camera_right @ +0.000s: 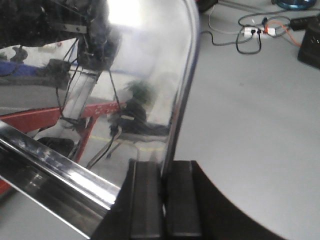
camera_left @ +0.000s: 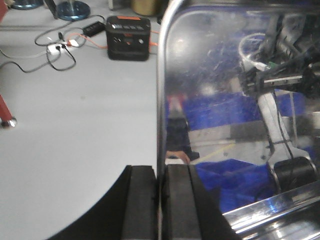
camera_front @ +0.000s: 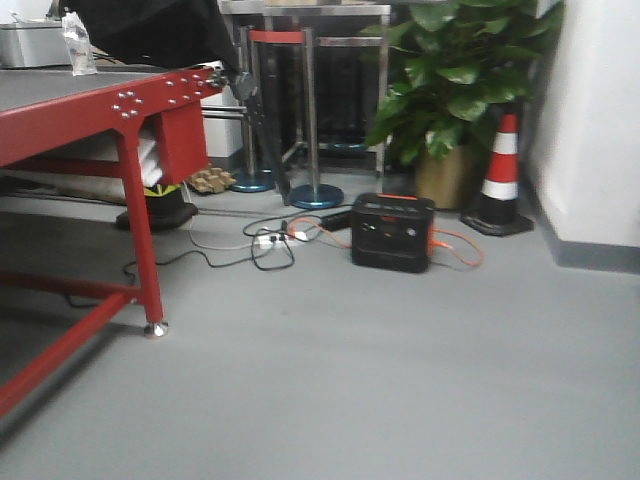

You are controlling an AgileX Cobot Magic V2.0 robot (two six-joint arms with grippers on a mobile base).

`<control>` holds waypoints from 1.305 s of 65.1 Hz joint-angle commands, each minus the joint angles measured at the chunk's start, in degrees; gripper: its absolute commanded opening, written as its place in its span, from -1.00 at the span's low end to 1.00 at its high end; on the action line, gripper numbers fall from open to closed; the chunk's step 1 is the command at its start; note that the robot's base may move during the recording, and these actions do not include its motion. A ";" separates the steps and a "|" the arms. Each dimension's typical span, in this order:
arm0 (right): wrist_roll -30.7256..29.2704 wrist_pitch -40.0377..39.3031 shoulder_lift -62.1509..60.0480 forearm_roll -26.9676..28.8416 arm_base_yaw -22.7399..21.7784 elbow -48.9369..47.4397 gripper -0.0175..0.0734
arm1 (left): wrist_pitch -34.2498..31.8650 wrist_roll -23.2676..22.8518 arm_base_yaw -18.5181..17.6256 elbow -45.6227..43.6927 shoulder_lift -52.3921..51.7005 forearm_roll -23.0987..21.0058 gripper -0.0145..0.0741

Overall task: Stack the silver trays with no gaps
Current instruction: 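Carry the held tray while the base drives to another shelf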

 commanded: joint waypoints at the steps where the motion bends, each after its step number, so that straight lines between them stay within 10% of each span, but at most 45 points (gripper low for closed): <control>1: -0.85 0.69 -0.78 -4.80 -1.11 0.40 -0.79 | 0.15 -0.34 1.06 -0.30 -1.09 5.29 -0.70; 85: -0.85 -1.74 -0.78 -4.80 -1.11 0.40 -0.79 | -0.41 -0.34 1.06 -0.30 -1.09 5.39 -0.70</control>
